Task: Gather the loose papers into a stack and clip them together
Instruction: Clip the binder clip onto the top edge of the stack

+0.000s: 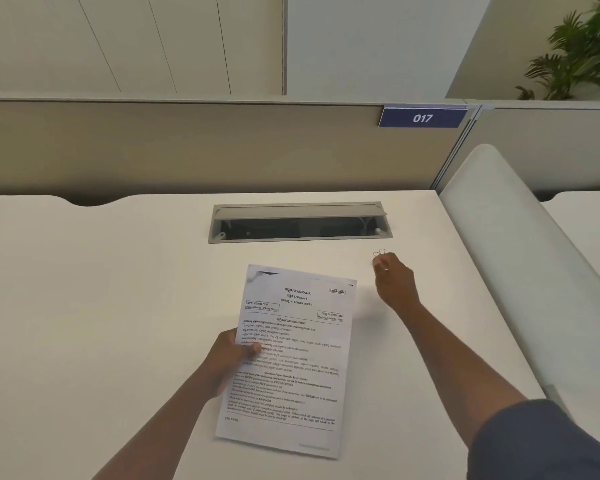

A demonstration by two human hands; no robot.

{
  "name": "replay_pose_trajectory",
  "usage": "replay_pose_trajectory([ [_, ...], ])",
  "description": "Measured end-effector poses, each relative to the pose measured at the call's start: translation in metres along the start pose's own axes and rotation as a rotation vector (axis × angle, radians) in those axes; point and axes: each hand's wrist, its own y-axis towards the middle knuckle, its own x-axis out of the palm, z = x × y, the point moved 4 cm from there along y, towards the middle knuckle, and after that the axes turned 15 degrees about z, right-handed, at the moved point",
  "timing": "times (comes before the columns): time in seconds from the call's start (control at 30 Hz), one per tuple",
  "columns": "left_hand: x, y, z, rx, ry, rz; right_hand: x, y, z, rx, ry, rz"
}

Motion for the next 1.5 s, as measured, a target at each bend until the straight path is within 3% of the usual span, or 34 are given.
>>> replay_pose_trajectory([
  [0.13,0.001,0.009,-0.004,-0.02,0.041,0.026,0.014,0.051,0.007,-0.164,-0.377,-0.034],
  [0.33,0.004,0.017,-0.007,-0.027,0.096,0.015,0.031,0.083,0.023,-0.199,-0.563,-0.155],
  [0.67,0.001,0.011,-0.006,-0.042,0.146,0.057,0.019,0.071,0.017,-0.122,-0.378,-0.185],
  [0.9,0.001,-0.015,0.005,0.029,0.127,0.087,-0.016,0.043,-0.031,0.009,0.06,-0.165],
  [1.0,0.001,-0.027,0.007,0.039,0.132,0.101,-0.028,0.021,-0.06,0.013,0.204,-0.263],
  [1.13,-0.003,-0.041,0.009,0.051,0.137,0.103,-0.044,-0.018,-0.106,-0.093,0.212,-0.339],
  [1.33,-0.004,-0.055,0.012,0.081,0.11,0.102,-0.058,-0.062,-0.15,-0.278,0.119,-0.304],
  [1.5,-0.007,-0.062,0.012,0.095,0.098,0.095,-0.053,-0.084,-0.157,-0.243,0.179,-0.322],
])
